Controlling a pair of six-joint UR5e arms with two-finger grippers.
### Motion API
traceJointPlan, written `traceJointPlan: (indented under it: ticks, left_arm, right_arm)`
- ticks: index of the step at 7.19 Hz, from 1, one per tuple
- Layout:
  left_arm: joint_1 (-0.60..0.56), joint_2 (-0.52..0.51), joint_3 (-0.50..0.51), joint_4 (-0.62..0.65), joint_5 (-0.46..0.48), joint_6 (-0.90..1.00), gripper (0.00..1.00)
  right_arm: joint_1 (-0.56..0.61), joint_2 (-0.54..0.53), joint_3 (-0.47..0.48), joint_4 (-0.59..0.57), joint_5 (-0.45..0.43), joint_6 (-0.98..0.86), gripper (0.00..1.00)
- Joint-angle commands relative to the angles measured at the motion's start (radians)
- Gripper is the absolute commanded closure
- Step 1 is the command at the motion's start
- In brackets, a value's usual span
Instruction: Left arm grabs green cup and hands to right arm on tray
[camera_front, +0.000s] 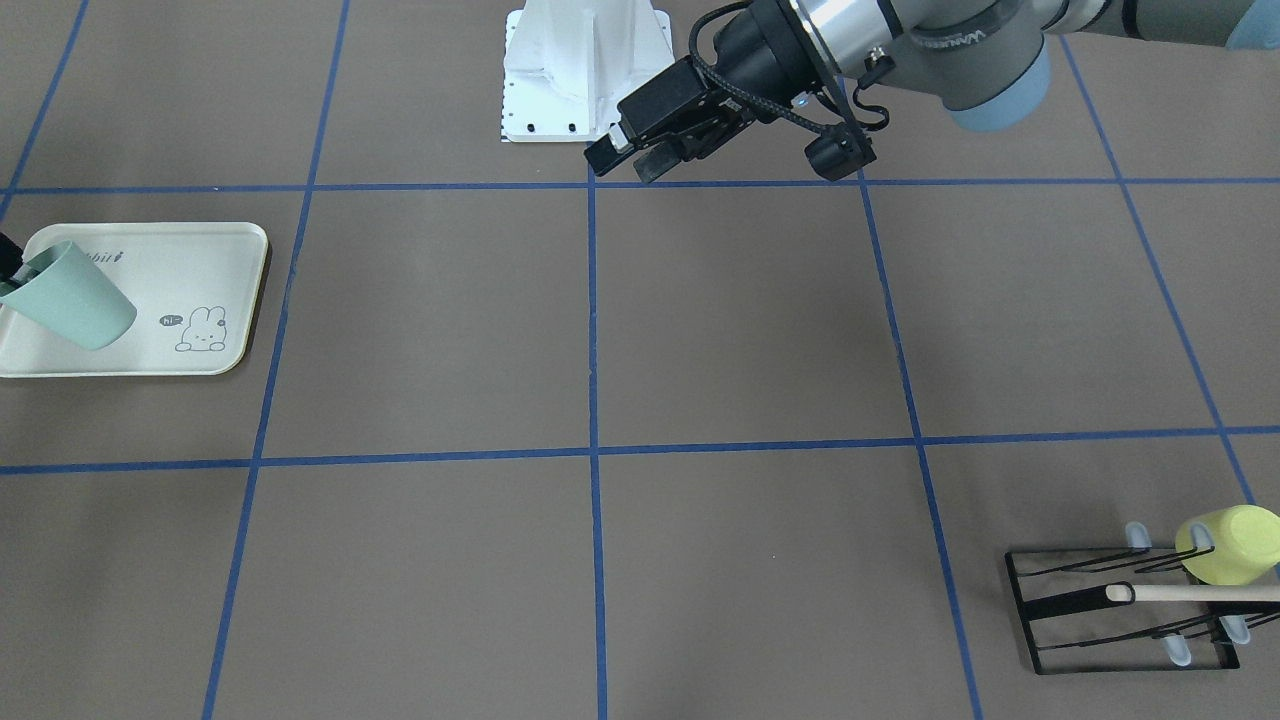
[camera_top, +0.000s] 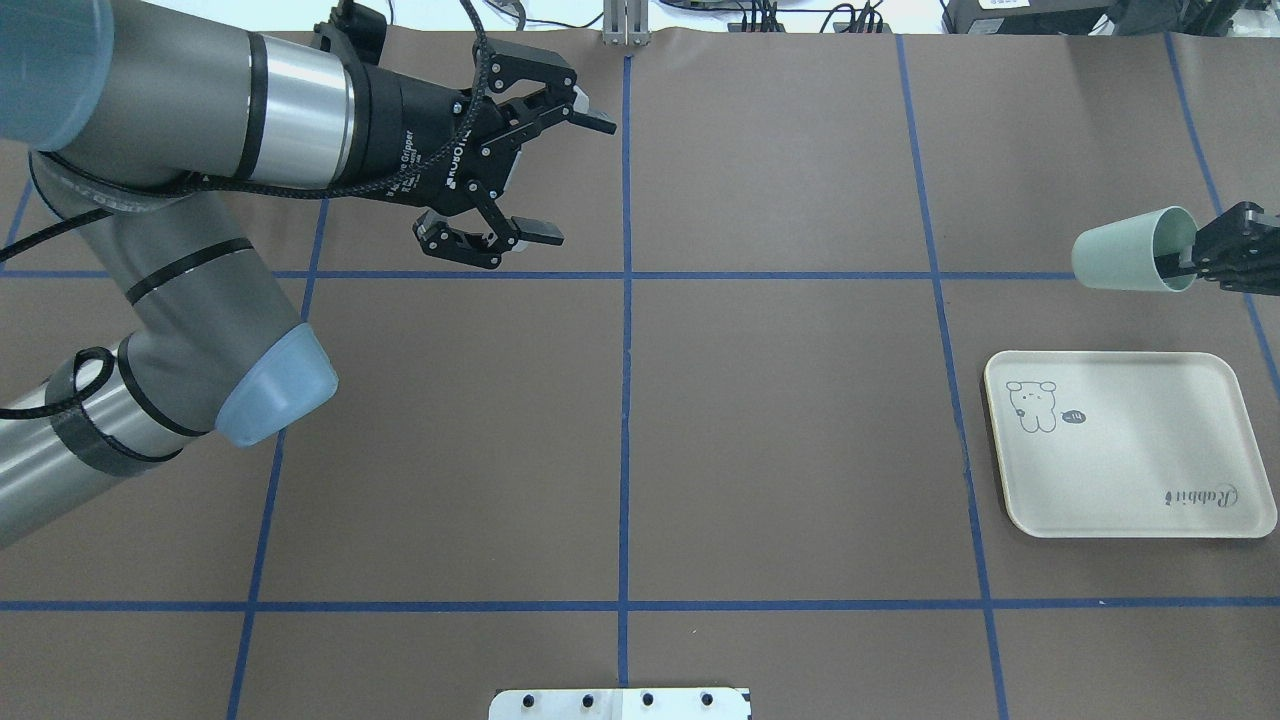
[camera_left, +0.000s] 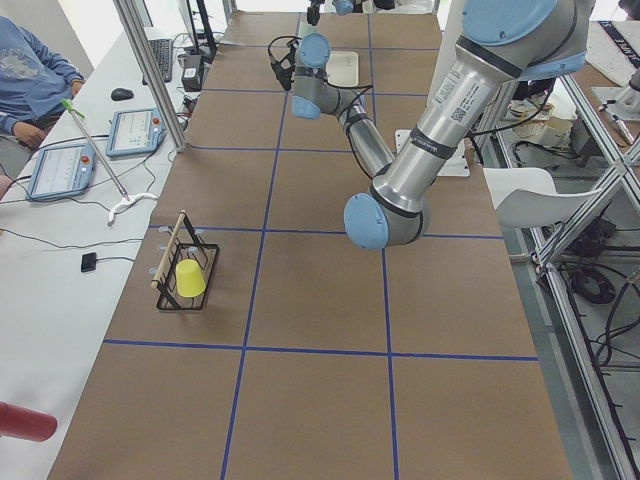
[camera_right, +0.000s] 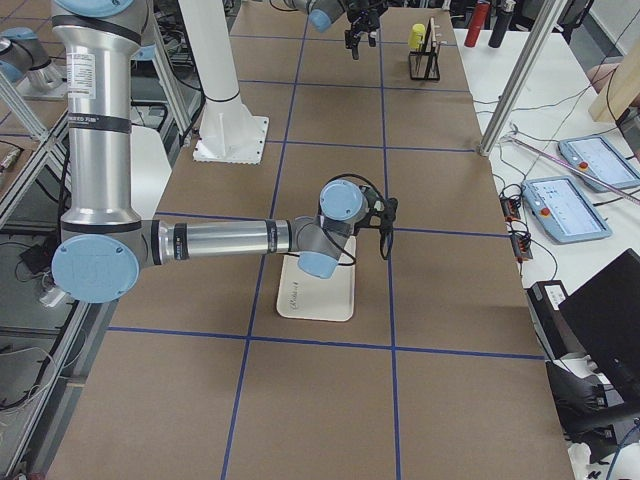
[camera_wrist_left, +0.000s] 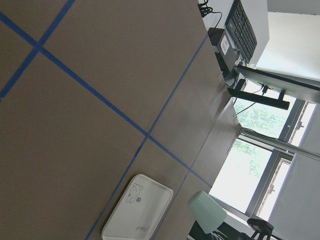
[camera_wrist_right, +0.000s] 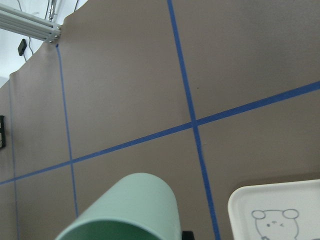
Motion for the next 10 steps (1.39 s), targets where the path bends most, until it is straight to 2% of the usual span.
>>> traceJointPlan:
  ticks: [1, 4, 6, 10]
  left_arm:
    - [-0.021, 0.001, -0.009, 0.037, 0.002, 0.010, 0.00]
    - [-0.053, 0.006, -0.008, 0.066, -0.019, 0.012, 0.00]
    - [-0.051, 0.000, -0.011, 0.129, -0.019, 0.091, 0.00]
    - [-0.050, 0.004, -0.019, 0.133, -0.018, 0.095, 0.00]
  right_arm:
    - [0.013, -0.062, 0.002, -0.156, -0.078, -0.347, 1.00]
    - [-0.010, -0.088, 0.007, -0.338, -0.083, -0.617, 1.00]
    - [-0.089, -0.087, 0.042, -0.481, -0.069, -0.622, 1.00]
    - [-0.149, -0.101, 0.099, -0.671, -0.057, -0.622, 1.00]
